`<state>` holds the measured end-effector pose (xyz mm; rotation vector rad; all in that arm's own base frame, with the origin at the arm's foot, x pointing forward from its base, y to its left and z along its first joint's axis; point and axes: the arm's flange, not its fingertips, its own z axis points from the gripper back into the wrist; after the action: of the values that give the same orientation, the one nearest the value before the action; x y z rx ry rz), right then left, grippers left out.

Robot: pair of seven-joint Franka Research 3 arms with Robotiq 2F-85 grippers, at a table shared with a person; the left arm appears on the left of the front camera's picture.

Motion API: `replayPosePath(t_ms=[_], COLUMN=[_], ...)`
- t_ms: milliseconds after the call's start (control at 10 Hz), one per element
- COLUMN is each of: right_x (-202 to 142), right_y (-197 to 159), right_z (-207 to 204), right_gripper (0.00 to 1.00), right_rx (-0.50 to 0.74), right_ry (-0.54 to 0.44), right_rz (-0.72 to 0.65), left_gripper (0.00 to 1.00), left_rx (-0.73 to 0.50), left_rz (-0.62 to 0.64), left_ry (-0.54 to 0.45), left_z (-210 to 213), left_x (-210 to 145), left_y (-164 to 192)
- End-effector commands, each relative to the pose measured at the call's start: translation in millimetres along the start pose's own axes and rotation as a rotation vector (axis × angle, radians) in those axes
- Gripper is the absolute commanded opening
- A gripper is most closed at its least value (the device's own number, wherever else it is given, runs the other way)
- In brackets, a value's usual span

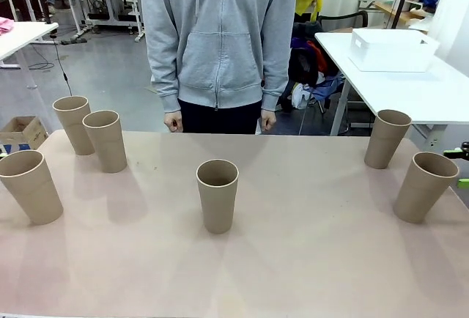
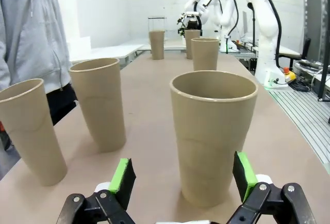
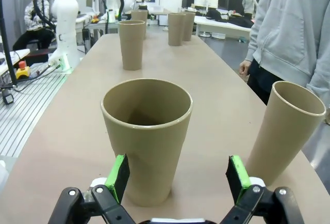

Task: Stack the cups and store them in the basket.
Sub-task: Pick up two Reusable plastic cups , one in each hand.

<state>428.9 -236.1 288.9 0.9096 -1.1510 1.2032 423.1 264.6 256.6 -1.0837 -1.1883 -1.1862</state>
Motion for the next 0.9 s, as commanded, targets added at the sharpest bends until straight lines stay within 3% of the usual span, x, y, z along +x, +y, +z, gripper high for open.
replayPosePath(t_ms=[0, 400, 800], right_x=[-23, -46, -60], right_y=[-2, -17, -20], right_z=[-10, -10, -19], right_gripper=[1.00, 1.00, 1.00], right_rx=[0.011, 0.095, 0.151], right_ry=[0.010, 0.041, -0.018], right_rz=[0.030, -0.014, -0.016], left_gripper=[1.00, 1.00, 1.00], left_rx=[0.031, 0.021, 0.038], left_rz=[-0.039, -0.010, 0.036], left_ry=[-0.026, -0.023, -0.044], left_z=[-5, -12, -20], left_x=[-7, -16, -27], left_y=[-2, 3, 5])
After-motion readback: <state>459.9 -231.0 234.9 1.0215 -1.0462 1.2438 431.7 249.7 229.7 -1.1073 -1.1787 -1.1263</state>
